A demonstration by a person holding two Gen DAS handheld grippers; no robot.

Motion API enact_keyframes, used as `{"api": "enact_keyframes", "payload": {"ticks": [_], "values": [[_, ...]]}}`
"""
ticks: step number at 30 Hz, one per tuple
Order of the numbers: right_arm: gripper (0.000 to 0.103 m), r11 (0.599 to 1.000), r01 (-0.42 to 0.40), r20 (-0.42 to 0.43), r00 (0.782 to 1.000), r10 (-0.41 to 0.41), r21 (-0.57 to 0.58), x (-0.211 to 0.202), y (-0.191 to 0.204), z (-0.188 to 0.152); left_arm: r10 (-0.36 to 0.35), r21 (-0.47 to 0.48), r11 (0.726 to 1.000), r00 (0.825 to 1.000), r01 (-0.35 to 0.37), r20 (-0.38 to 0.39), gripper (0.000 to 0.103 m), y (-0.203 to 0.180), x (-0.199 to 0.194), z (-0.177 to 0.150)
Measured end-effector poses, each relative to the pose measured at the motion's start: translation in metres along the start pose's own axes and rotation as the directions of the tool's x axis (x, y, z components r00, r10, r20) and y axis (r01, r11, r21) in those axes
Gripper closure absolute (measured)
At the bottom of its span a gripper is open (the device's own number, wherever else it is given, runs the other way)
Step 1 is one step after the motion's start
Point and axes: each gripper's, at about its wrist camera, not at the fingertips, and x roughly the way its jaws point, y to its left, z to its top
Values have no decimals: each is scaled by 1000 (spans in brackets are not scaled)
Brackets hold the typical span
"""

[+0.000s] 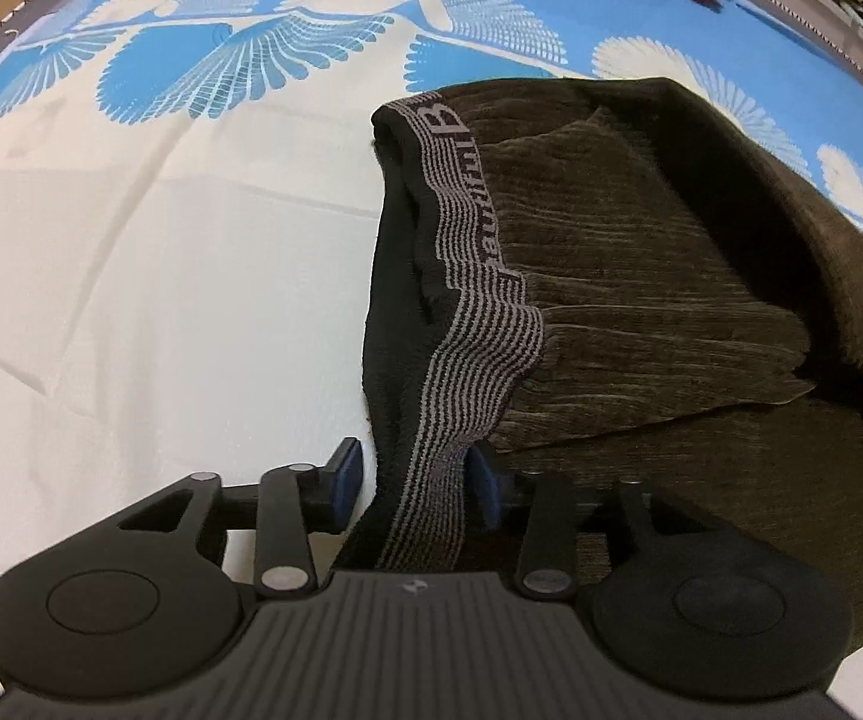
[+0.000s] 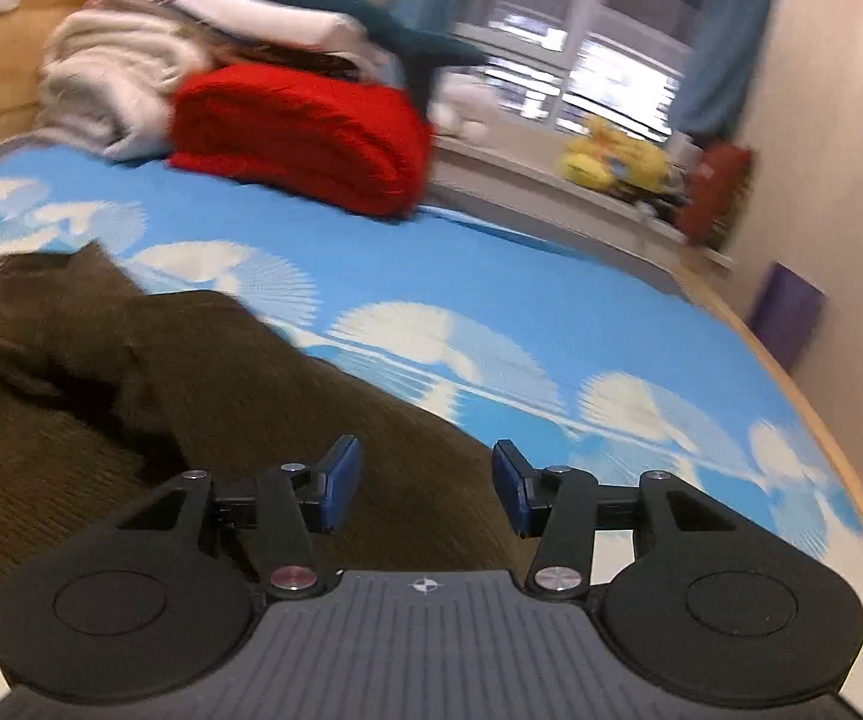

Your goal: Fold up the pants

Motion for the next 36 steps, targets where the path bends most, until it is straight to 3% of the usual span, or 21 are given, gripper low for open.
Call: {"api": "enact_keyframes", "payload": {"ticks": [6,12,14,15,17,20,22,24,26,27,29,30,32,33,35,36], "values": [[53,960,-111,-29,994,107,-256,37,78,16,4,11,1000,1000,-4,-12,50,1,8,2],[54,933,-32,-47,999,16,-359,66,108,31,1,16,1000,1000,-1,-14,44,4,9,2],[70,952,-32,-64,998,13,-303,71,101,35,-2,12,1000,1000,2,-16,43,6,9,2],[88,965,-47,-73,997,29,-260,72,93,36,-1,10,1000,1000,1,-16,43,5,10,2],[96,985,-40,-46,998,33,-167,61,75,39,1,6,1000,1000,-1,-17,43,5,10,2],[96,996,23,48,998,-27,87,35,18,43,-8,0,1000,1000,8,-16,52,4,10,2],[96,934,113,77,986,-148,340,14,-42,34,-30,-3,1000,999,30,-11,64,3,9,1],[96,798,261,7,949,-315,544,-7,-99,10,-30,1,1000,1000,30,-5,66,1,8,-1],[96,609,401,-148,894,-423,684,-25,-150,-29,-28,1,1000,1000,28,-2,66,0,7,-2],[96,512,480,-254,856,-450,712,-32,-172,-52,-29,-2,1000,1000,29,-2,66,1,6,-2],[96,375,609,-436,778,-452,699,-39,-201,-93,-32,-12,999,999,32,-6,64,2,6,-2],[96,307,645,-509,752,-419,700,-43,-214,-116,-35,-20,999,999,35,-9,64,3,6,-2],[96,202,650,-570,747,-341,732,-48,-234,-153,-32,-31,999,999,32,-18,54,5,7,-2],[96,171,636,-579,763,-289,752,-47,-241,-169,-32,-33,999,999,31,-26,51,5,8,-2],[92,157,609,-578,790,-207,777,-41,-245,-188,-44,-45,998,998,42,-44,41,6,11,-3],[91,153,607,-580,792,-190,779,-39,-246,-193,-50,-50,998,997,47,-55,38,7,13,-4]]}}
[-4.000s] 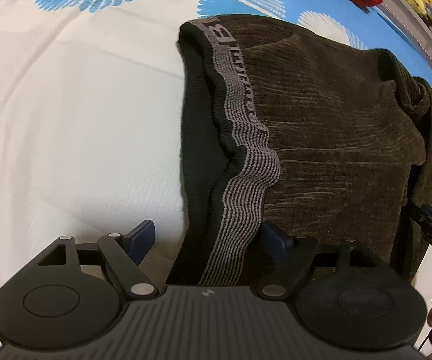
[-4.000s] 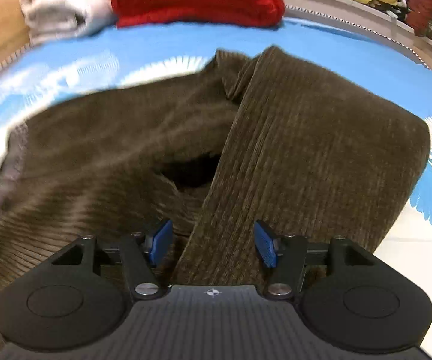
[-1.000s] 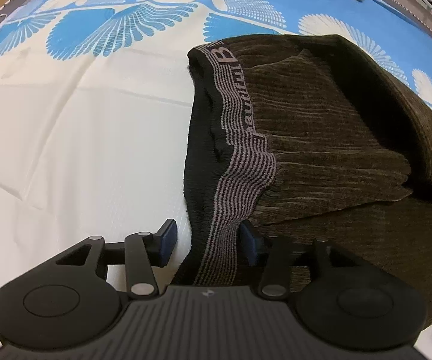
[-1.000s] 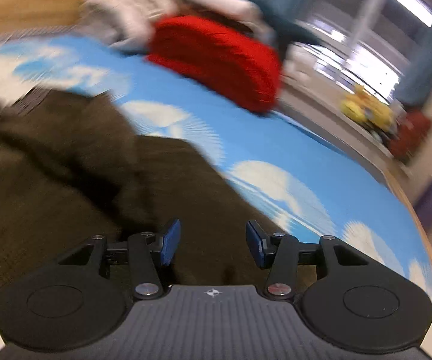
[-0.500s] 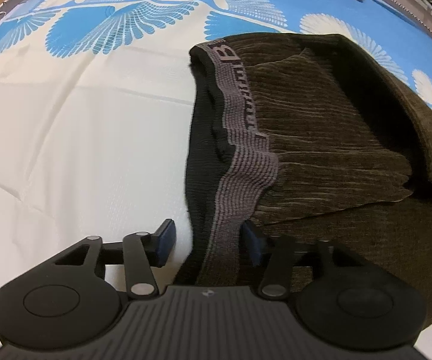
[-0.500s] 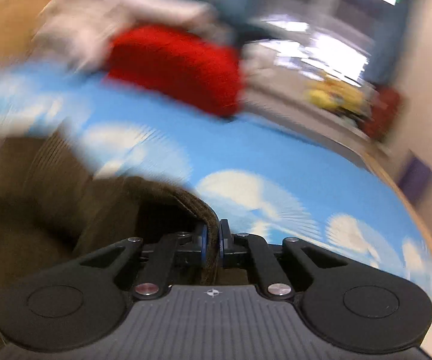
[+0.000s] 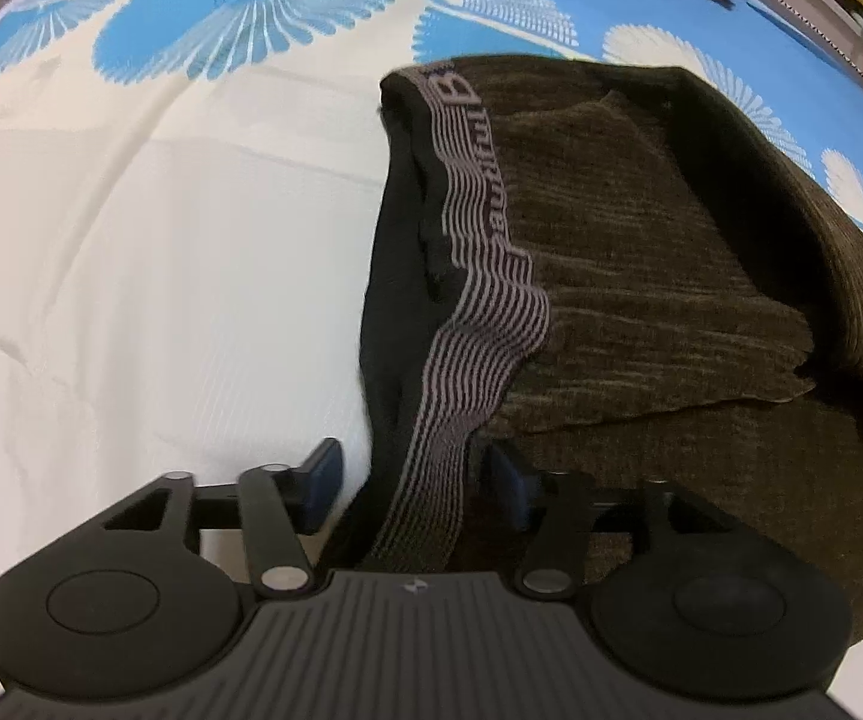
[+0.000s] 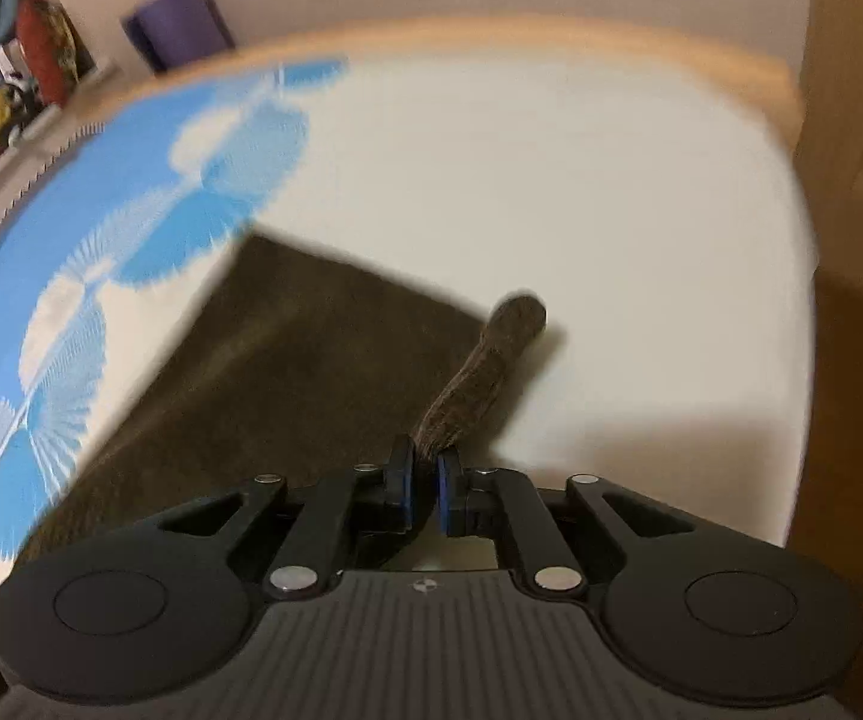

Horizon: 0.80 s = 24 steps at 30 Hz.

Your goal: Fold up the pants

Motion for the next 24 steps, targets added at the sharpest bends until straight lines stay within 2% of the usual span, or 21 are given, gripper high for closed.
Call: {"api": "enact_keyframes", "payload": {"ticks": [2,4,6,9,10,11,12,13,14,15,18,22,23,24], "values": [[85,1000,-22,-9,1000,22,2,2,7,2,-11,-2,1000,1000,11,-27,29,-1,5,-2],[59,998,-63,2,998,63,18,1,10,4,-23,9,1000,999,24,-44,27,-3,9,-5],[48,994,-104,-1,995,104,39,-2,7,3,-22,32,999,999,23,-43,25,-8,10,-7],[46,994,-100,-34,994,102,49,1,8,0,-12,62,998,999,13,-31,26,-11,11,-10],[49,995,-88,-32,995,90,50,2,9,0,-10,68,998,1000,12,-22,32,-12,11,-11],[53,996,-75,-28,997,76,50,2,10,-1,-6,79,997,1000,6,-9,43,-12,10,-11],[65,998,-55,-23,998,56,44,1,9,-2,5,101,995,1000,-6,9,50,-14,8,-11],[83,999,-22,-19,1000,22,29,1,9,-2,22,141,990,999,-27,37,64,-18,5,-13],[94,1000,15,-12,1000,-14,10,-1,9,-3,34,173,984,998,-43,57,70,-21,1,-13],[95,1000,29,-2,1000,-29,-4,0,9,-3,45,205,977,996,-61,80,73,-24,-3,-15],[96,1000,-4,67,998,5,-8,-13,9,0,50,255,962,984,-93,170,79,-31,-24,-20],[97,993,-75,244,965,96,-95,-54,18,5,-39,164,987,962,-6,269,82,-9,-67,-20],[97,990,-60,264,960,93,-131,-60,20,3,-48,149,989,958,6,283,82,-4,-75,-23],[97,986,-12,268,962,58,-168,-61,22,2,-41,153,988,955,-4,295,82,0,-80,-27]]}}
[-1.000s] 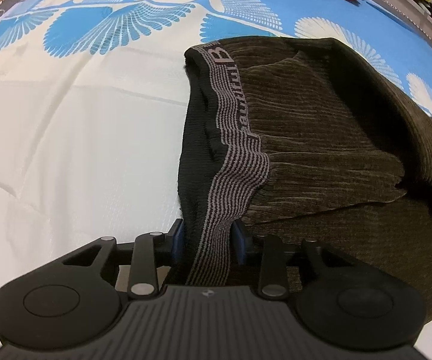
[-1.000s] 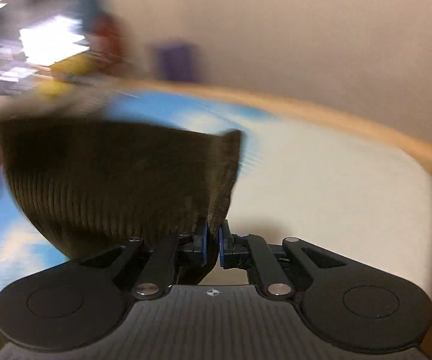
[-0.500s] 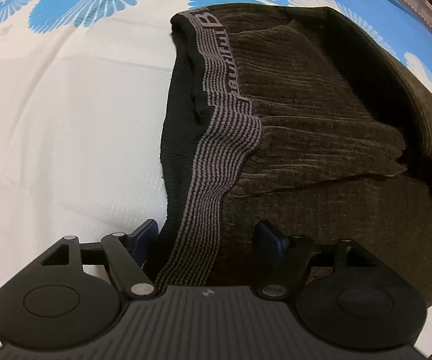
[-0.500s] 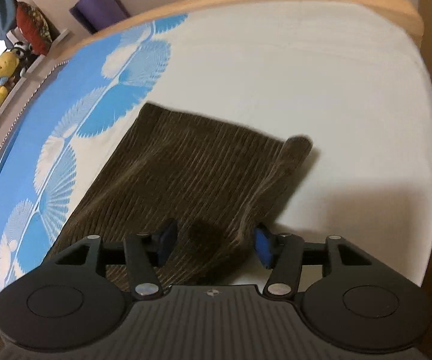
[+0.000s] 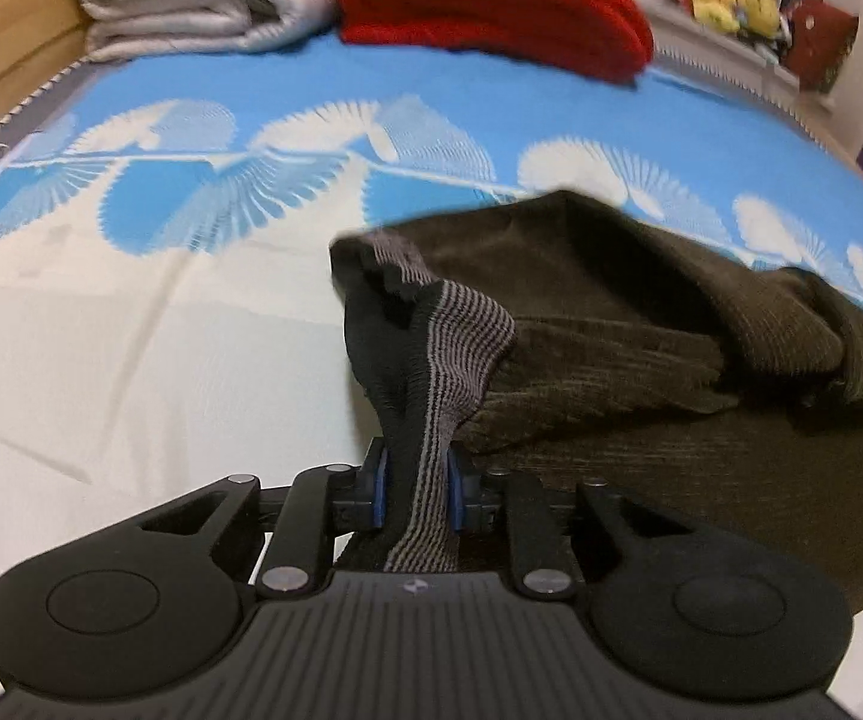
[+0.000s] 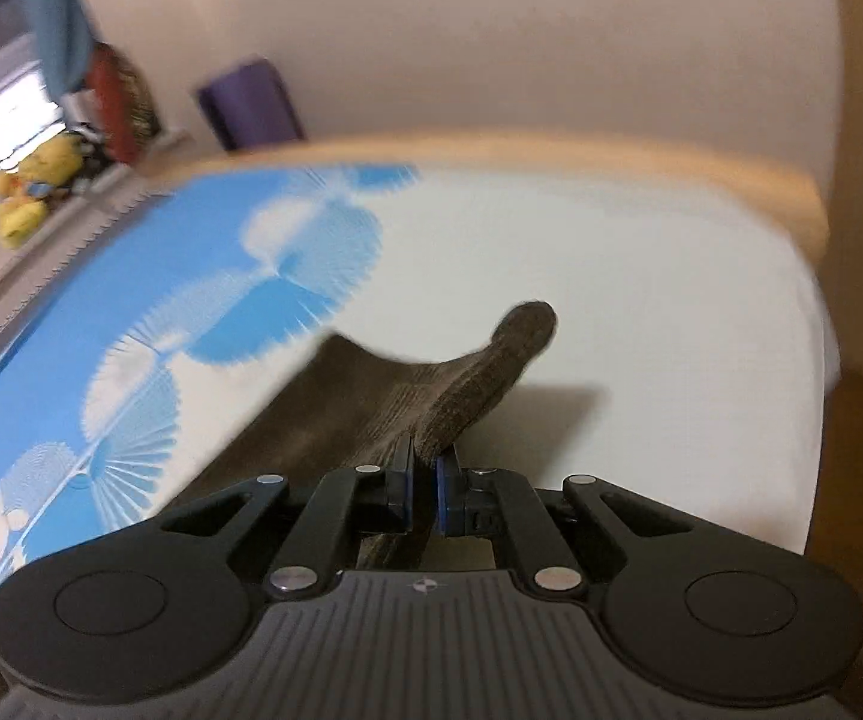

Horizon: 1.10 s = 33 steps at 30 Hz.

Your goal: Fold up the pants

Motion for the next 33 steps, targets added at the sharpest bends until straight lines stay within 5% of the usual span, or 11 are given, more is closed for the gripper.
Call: {"api": "enact_keyframes", "payload": {"ticks": [2,6,9,12,15,17,22,27,33], "values": [[97,994,83,-87,992,-88,-65,15,-2,-9,69,64,996,998,-68,-2,82,0,-2,-7],[96,993,119,-332,936,-116,-9,50,-26,-30,142,27,990,971,-139,-191,82,17,35,-16],[96,991,119,-289,948,-131,-58,41,-18,-27,102,-72,990,966,-122,-238,80,29,42,-17],[96,986,165,-184,969,-165,-15,20,-19,-19,94,-58,992,967,-110,-237,74,25,40,-19],[96,977,197,-176,962,-210,-84,21,-14,-21,96,-24,994,961,-106,-258,70,27,49,-22],[96,977,209,-202,956,-215,-48,25,-19,-20,83,-40,995,964,-96,-254,83,30,50,-22],[96,968,245,-202,946,-252,-60,29,-13,-19,83,-29,995,976,-91,-203,88,31,43,-16],[83,957,284,-242,925,-292,-67,34,-8,-24,153,68,988,968,-142,-201,72,22,44,-18],[78,937,345,-78,934,-349,-58,10,-7,-9,198,56,979,980,-197,-23,52,12,21,-4]]}}
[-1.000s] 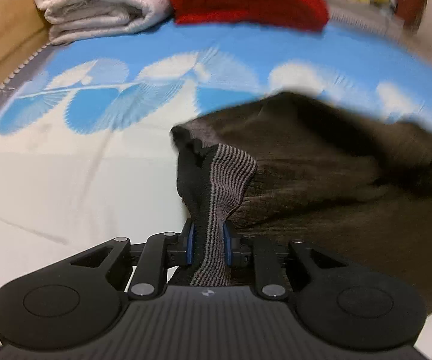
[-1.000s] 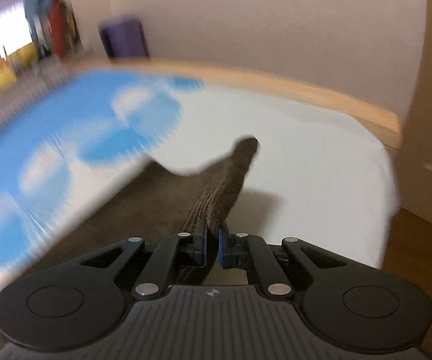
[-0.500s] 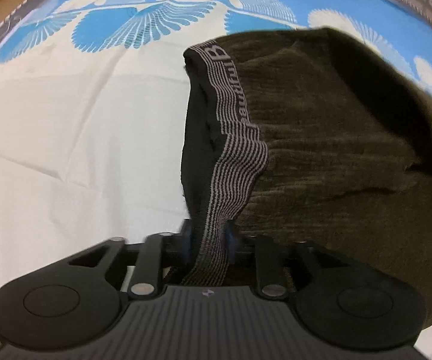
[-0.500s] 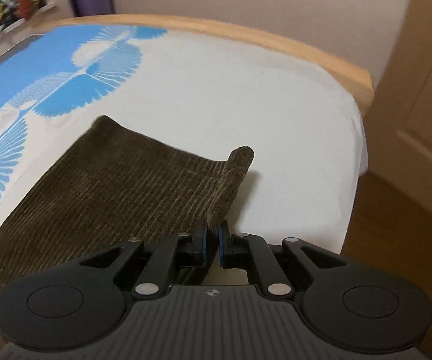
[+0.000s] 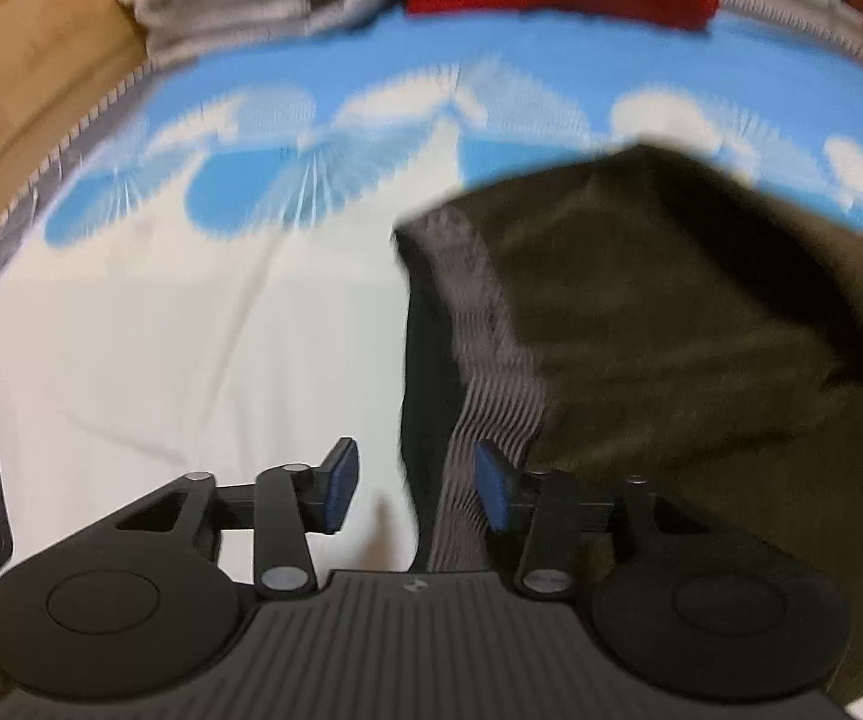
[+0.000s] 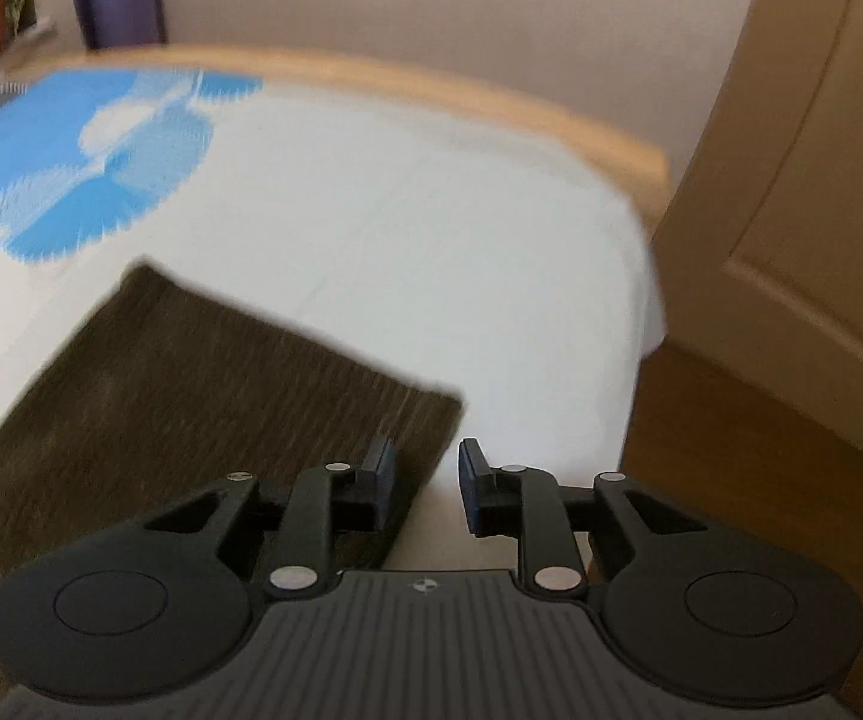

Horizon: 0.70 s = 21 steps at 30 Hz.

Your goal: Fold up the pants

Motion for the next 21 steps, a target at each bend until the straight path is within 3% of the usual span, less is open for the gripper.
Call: {"api": "enact_keyframes", "payload": {"ticks": [2,4,7,10,12,13,15,16,18,21], "values": [[78,999,-26,106,994,28,-21,-17,6,3,-42,-1,999,998,42,55,51,-5,-8,5],[78,992,-97,205,972,111,-80,-34,19,5,-81,16,997,992,80,93,51,-16,-12,8],[78,926,-307,254,898,359,-221,-58,47,0,-130,52,991,986,125,107,51,-33,-12,11],[78,765,-526,156,777,610,-373,-78,85,-12,-184,58,982,977,178,107,51,-52,-3,17],[78,653,-622,60,703,709,-432,-90,110,-22,-204,67,978,972,197,116,51,-64,-4,16],[78,608,-644,23,678,735,-464,-97,124,-28,-208,80,977,970,199,124,51,-71,-4,16],[78,532,-669,-39,640,768,-519,-110,149,-39,-214,102,974,967,201,137,48,-81,-7,15],[78,483,-689,-75,611,788,-539,-117,163,-45,-221,115,972,964,205,147,41,-87,-9,14],[75,426,-703,-117,582,805,-570,-126,185,-53,-238,152,965,955,213,177,34,-96,-15,11],[63,395,-728,-156,561,813,-561,-128,213,-61,-250,253,949,942,191,225,30,-116,-23,8]]}}
